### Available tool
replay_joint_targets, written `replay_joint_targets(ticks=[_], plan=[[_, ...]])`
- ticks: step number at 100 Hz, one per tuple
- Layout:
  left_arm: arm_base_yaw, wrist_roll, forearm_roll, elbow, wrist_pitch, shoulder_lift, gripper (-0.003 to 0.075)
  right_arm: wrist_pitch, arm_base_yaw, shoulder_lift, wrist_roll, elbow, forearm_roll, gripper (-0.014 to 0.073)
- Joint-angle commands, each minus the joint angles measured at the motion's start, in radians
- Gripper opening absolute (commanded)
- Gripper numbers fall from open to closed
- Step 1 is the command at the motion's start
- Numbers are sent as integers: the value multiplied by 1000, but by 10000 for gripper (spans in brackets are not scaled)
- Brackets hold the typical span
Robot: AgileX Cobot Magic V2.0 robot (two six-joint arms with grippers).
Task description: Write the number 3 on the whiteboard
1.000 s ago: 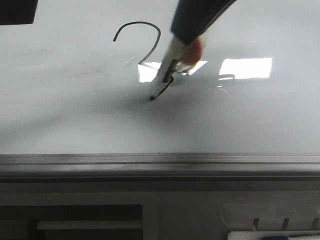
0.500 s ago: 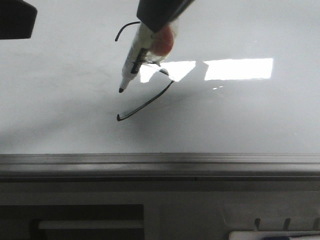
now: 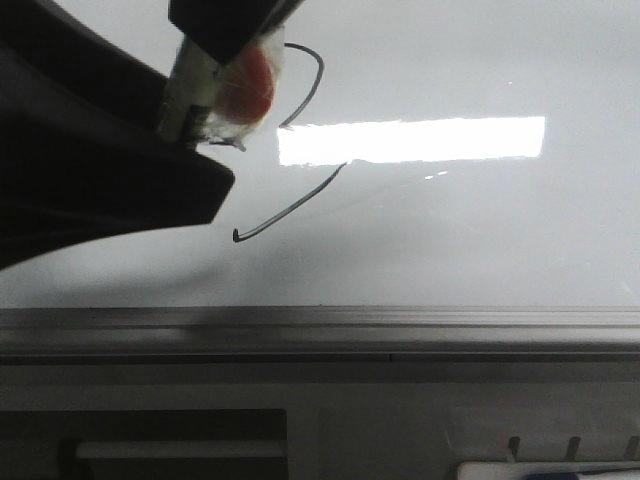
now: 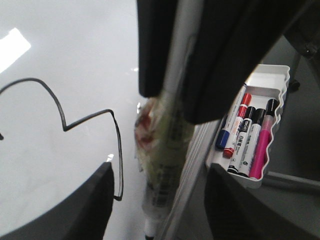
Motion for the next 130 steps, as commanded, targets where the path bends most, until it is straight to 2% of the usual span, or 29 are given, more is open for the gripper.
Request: replay_joint_targets(ticks=[1, 23, 39, 58, 73, 101, 106, 110, 125, 130], plan=[[-7, -13, -26, -31, -91, 8, 378, -18, 2, -31, 1, -31, -7, -61], [-7, -13, -39, -31, -91, 25, 372, -6, 2, -34, 3, -31, 9, -61], [-7, -13, -41, -31, -123, 25, 316, -14, 3, -34, 3, -31, 25, -61], [-7, -13, -41, -31, -128, 25, 165, -26, 3, -34, 3, -31, 26, -61], [-7, -13, -41, -28, -118, 25, -22, -35, 3, -34, 3, -31, 29, -61], [-7, -13, -41, -28, -108, 25, -20, -35, 3, -34, 3, -31, 45, -56], [-7, -13, -41, -28, -104, 25, -21, -36, 3, -34, 3, -31, 45, -19], [-7, -13, -52, -28, -104, 25, -20, -38, 3, -34, 3, -31, 45, 52], [-7, -13, -188, -28, -104, 25, -21, -78, 1, -36, 10, -31, -53, 460], [-7, -13, -240, -28, -104, 25, -21, -95, 1, -36, 36, -32, -121, 527]])
